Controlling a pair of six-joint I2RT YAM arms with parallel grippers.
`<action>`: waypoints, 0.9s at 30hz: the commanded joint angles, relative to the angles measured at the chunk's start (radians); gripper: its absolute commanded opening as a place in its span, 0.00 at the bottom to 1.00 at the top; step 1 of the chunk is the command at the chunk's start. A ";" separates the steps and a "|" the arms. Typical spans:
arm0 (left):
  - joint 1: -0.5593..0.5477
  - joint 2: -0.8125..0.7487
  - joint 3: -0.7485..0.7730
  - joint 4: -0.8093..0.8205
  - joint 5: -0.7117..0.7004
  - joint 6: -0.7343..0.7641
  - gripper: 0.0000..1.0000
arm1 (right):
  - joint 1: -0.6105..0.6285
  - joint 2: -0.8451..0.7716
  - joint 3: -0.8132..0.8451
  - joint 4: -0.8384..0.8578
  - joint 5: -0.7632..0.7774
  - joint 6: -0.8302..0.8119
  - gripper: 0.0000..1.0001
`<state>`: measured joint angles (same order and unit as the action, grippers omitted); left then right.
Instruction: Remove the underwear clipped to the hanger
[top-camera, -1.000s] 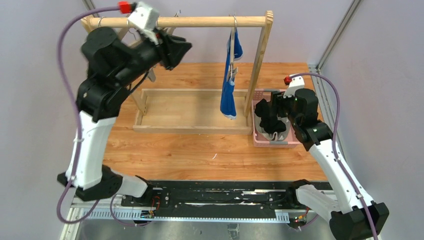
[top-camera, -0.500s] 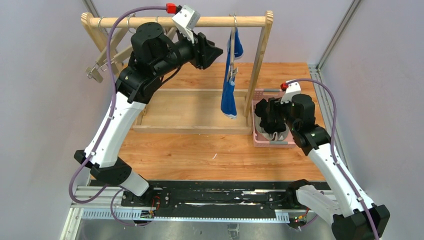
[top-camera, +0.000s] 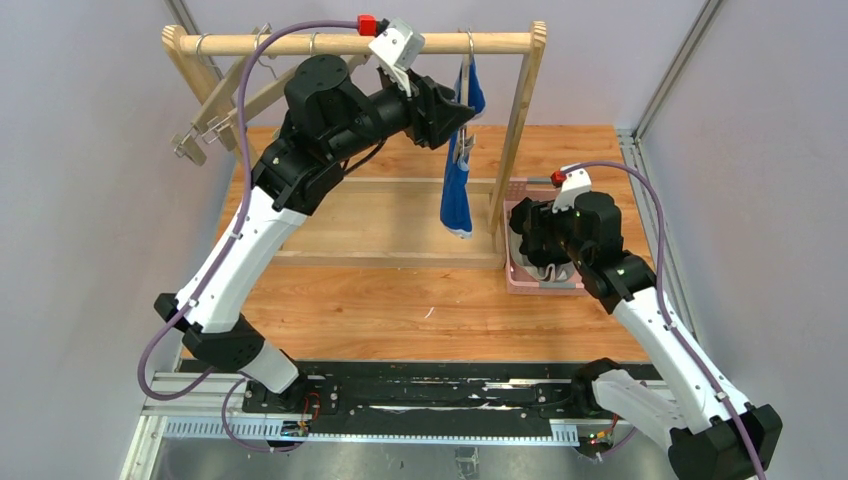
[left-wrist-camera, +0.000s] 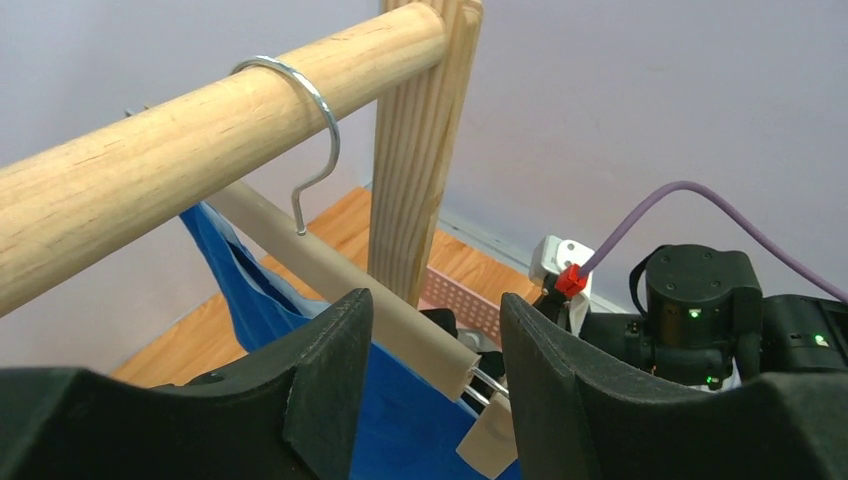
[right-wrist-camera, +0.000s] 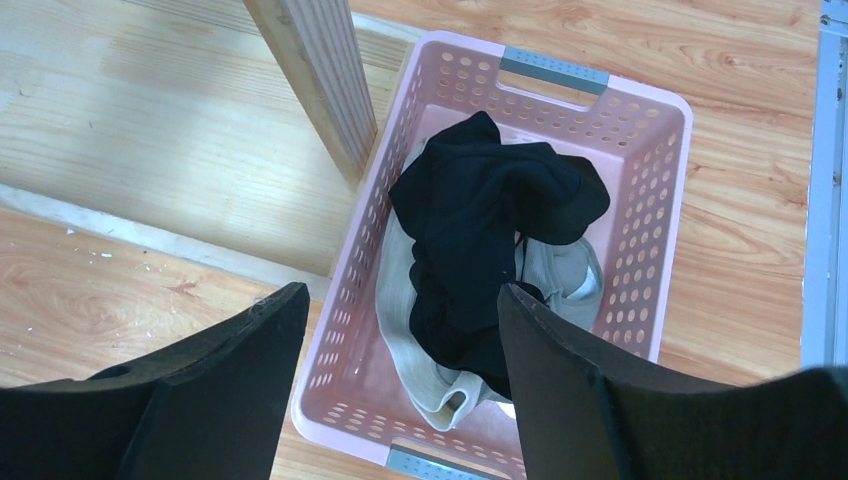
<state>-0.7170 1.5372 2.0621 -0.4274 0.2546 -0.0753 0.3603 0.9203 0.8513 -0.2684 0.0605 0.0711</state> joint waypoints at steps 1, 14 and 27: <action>-0.010 0.018 -0.004 0.032 -0.048 0.019 0.58 | 0.021 -0.015 -0.014 0.000 0.009 -0.008 0.71; -0.018 0.092 0.022 -0.004 -0.143 0.057 0.58 | 0.037 -0.015 -0.025 0.004 -0.004 -0.014 0.72; -0.018 0.043 -0.074 0.057 -0.271 0.104 0.39 | 0.061 0.007 -0.042 0.028 -0.016 -0.011 0.72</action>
<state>-0.7261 1.6165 2.0205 -0.4187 0.0425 -0.0010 0.3973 0.9222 0.8192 -0.2626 0.0517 0.0700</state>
